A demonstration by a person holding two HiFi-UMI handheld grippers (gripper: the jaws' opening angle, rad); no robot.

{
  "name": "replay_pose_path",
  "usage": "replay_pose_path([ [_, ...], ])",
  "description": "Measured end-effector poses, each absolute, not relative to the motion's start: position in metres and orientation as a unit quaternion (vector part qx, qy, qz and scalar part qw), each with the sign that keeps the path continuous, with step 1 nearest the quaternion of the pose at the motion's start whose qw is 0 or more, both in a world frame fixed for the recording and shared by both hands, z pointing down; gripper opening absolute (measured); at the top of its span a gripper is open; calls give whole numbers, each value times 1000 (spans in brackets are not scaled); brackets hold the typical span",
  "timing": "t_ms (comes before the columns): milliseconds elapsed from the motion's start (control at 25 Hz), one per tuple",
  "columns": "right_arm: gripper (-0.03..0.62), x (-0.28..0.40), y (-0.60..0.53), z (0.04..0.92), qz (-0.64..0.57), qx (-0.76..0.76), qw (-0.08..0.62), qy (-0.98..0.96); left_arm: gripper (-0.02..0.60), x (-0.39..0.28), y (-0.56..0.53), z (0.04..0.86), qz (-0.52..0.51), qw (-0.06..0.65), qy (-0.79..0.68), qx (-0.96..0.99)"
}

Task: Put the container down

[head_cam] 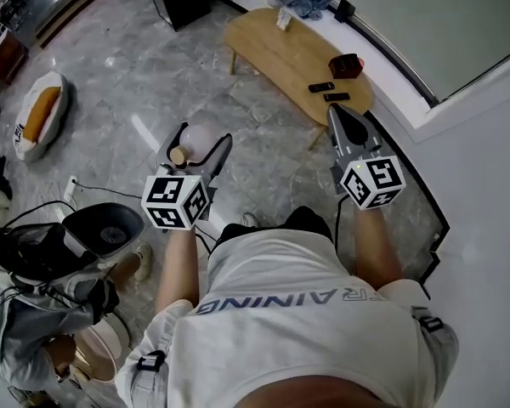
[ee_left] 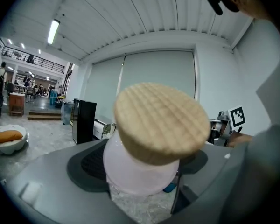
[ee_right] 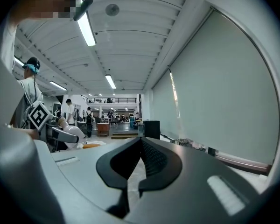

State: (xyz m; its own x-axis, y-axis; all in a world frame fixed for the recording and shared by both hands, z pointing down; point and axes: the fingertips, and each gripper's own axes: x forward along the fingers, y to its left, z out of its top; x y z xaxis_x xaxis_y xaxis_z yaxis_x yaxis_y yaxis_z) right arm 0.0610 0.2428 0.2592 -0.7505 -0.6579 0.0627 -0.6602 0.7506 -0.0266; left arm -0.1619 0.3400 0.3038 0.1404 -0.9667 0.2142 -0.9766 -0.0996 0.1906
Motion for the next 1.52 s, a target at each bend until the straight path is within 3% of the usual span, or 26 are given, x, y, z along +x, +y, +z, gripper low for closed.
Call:
replay_pose_path([
  [800,14,-65,79,284,60,302,30,-951,407,-272,210,322,31,168,-679,714],
  [1520,14,-6,-176,309,106,360,26,-927,407,-228,-71,336,69,192,-625,753],
])
